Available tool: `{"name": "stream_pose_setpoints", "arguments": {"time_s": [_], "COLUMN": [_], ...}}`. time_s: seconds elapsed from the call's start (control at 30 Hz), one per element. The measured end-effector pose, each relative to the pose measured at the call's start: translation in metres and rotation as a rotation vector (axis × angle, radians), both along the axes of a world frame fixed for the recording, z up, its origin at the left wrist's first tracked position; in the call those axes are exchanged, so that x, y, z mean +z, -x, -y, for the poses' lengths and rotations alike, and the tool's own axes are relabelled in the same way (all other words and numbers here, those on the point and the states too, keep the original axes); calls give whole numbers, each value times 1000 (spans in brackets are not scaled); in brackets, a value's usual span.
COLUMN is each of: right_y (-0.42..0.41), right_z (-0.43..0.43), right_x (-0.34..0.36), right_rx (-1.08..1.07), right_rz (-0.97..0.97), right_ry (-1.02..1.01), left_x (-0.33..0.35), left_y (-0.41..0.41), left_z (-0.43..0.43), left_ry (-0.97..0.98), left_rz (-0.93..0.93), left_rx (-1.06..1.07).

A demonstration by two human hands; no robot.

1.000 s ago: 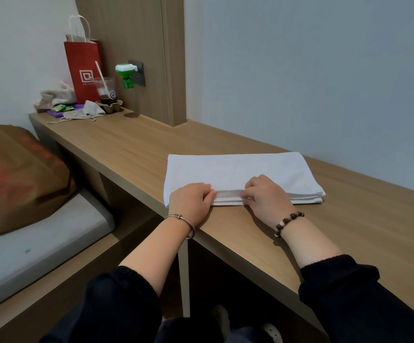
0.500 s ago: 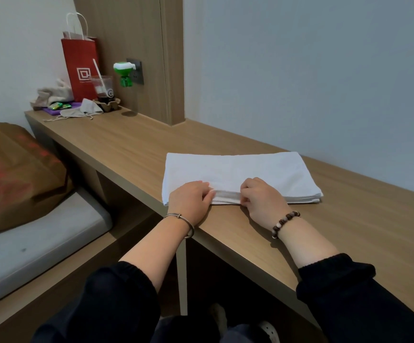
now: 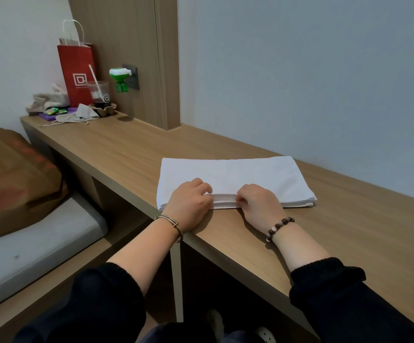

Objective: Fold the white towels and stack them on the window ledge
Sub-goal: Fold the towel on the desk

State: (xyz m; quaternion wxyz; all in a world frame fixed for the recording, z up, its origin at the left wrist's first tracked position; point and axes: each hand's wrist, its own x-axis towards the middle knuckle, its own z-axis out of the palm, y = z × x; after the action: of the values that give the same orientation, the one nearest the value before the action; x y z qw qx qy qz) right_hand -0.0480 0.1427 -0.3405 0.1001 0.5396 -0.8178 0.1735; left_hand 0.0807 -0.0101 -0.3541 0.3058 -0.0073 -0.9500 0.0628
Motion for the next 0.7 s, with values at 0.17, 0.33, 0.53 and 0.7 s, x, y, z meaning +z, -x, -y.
{"name": "stream_pose_setpoints", "arguments": {"time_s": [0.17,0.33,0.53,0.7], "right_y": [-2,-3,2,3], "right_z": [1,2,-1,-9], "right_x": [1,2,3,8], "right_rx": [-22,-37,-29,-79], "right_rz": [11,14,64,173], "right_ry": [-34,-50,-63,46], "left_x": [-1,-6,-8,4], "left_y": [1,1,-2,-8], "left_z": [1,5,4,-8], "left_ry": [38,41,1,-203], "left_rz": [11,16,52,121], "left_rx": [-9,-57,22,134]}}
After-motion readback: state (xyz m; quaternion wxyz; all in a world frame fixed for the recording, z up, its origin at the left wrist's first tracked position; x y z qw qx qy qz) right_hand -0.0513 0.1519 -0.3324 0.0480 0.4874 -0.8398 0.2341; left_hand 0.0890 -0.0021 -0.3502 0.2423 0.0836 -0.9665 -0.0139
